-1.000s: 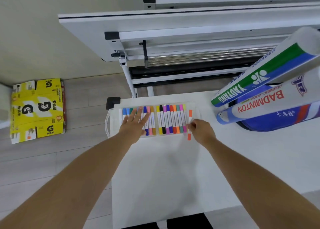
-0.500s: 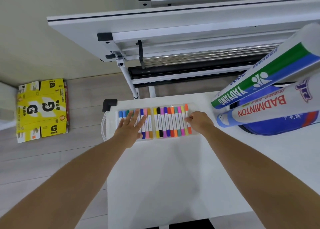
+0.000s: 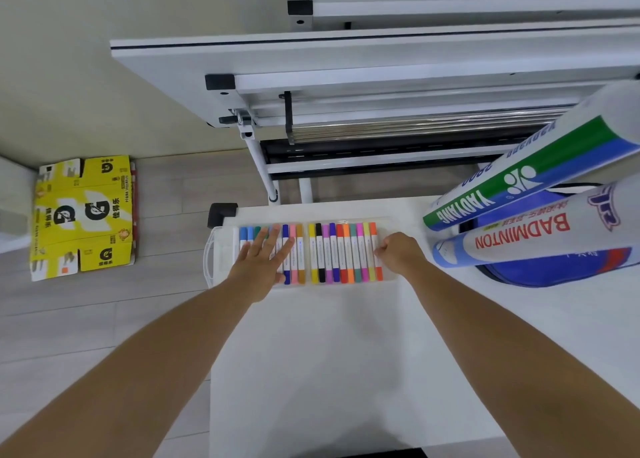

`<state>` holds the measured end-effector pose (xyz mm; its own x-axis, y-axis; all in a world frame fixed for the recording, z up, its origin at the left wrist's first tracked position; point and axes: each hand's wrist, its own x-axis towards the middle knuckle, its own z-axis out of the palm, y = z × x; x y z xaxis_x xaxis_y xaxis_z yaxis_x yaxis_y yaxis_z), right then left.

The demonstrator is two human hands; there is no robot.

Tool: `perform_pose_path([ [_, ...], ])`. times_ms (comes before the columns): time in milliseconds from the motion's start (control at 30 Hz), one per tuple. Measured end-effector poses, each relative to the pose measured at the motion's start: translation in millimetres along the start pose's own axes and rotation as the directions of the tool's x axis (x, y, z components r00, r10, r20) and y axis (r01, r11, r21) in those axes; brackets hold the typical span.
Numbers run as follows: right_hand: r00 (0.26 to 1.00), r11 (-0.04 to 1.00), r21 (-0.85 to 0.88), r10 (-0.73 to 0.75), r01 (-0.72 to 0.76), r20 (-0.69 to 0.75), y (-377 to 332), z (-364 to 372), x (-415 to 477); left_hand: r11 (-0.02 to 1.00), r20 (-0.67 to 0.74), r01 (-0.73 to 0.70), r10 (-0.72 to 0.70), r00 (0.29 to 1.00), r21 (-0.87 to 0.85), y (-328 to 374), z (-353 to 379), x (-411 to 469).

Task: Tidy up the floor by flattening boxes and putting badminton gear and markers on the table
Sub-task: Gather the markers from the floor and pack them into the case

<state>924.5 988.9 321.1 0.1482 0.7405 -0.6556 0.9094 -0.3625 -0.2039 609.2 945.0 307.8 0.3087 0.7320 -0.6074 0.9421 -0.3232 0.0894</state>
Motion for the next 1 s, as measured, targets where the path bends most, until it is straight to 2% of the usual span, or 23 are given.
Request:
perform_pose_path([
  [367,0.996,0.997,-0.013,0.076,-0.077,-0.041,-3,4,5,1.0,-0.024,0.0,0.0,1.0,-0.018,-2,4,1],
  [733,0.991,0.991,0.034,0.131,-0.132,0.026,16,43,-76,0.999,0.041,-0.051,0.052,0.998,-0.007,16,26,-41],
  [833,0.99,0.989,0.072,0.135,-0.133,-0.028,28,49,-99,0.996,0.008,-0.086,0.086,0.996,-0.019,18,35,-58],
  [900,0.979,0.979,0.138,0.166,-0.149,-0.12,34,50,-111,0.996,-0.045,-0.084,0.084,0.995,-0.007,14,44,-72],
  [933,0.965,0.973,0.176,0.184,-0.152,-0.188,36,51,-114,0.999,-0.099,-0.049,0.049,0.994,0.002,12,47,-79],
  [1000,0.934,0.94,0.308,0.235,-0.147,-0.27,39,53,-118,0.99,-0.222,0.11,-0.127,0.967,-0.087,4,52,-95],
])
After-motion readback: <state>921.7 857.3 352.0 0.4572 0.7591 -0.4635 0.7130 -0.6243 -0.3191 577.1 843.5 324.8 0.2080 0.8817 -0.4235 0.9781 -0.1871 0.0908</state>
